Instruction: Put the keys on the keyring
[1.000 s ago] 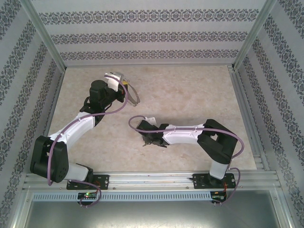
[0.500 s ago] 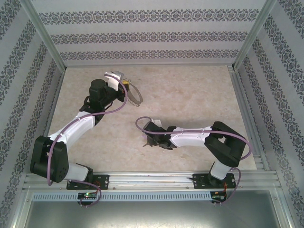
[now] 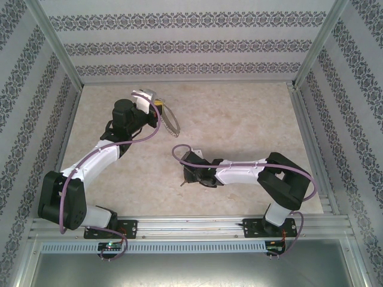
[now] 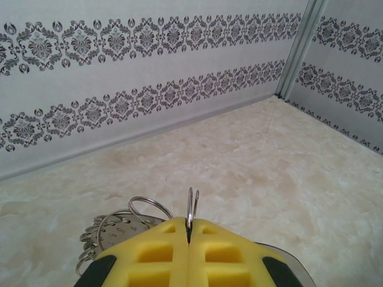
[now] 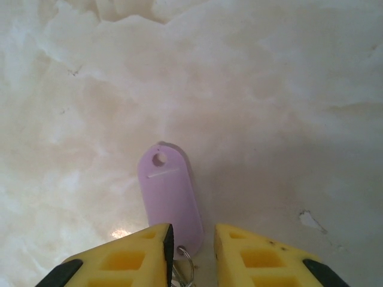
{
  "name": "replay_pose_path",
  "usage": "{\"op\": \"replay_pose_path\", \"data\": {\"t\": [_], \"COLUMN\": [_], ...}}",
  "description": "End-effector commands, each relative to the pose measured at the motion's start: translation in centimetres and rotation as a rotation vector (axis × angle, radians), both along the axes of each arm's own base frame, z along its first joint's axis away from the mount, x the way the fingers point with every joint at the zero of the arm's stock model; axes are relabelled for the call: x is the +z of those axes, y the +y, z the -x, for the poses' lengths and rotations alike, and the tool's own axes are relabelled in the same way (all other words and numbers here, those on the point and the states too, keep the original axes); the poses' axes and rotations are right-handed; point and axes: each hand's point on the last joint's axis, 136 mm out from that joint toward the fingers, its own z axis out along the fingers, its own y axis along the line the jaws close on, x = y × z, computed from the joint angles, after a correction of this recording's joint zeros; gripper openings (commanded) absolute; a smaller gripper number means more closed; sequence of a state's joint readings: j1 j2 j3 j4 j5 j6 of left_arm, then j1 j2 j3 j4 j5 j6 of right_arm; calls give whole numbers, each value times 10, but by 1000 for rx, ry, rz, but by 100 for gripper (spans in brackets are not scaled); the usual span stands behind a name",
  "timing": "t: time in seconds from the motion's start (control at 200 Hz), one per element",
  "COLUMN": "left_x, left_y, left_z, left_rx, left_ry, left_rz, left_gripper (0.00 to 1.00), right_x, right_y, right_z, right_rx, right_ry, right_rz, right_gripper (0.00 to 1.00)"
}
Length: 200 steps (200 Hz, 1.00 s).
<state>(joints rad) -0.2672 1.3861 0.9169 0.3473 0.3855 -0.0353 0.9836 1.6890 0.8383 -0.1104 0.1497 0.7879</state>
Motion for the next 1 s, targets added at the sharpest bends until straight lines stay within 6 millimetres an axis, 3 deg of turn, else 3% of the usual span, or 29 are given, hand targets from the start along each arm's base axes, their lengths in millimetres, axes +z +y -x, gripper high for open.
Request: {"op": "replay_pose_path", "data": {"t": [0.0,0.29,0.994], "left_x": [23,20,17], "left_y": [-6,-7,-11], "left_z": [-3,-3,-5], "left_rx": [-18,-21,-29], "left_ry": [-50,-46,-42], "left_rz": [26,18,23], "left_gripper": [0,0,0], "right_x": [3,-5,1], "right_y": [-4,-3,5], "right_z": [4,11,16], "right_rx": [-24,-28,-1], "right_ry": [14,42,34], "right_rz": [-35,-56,-64], "right_gripper": [28,30,15]}}
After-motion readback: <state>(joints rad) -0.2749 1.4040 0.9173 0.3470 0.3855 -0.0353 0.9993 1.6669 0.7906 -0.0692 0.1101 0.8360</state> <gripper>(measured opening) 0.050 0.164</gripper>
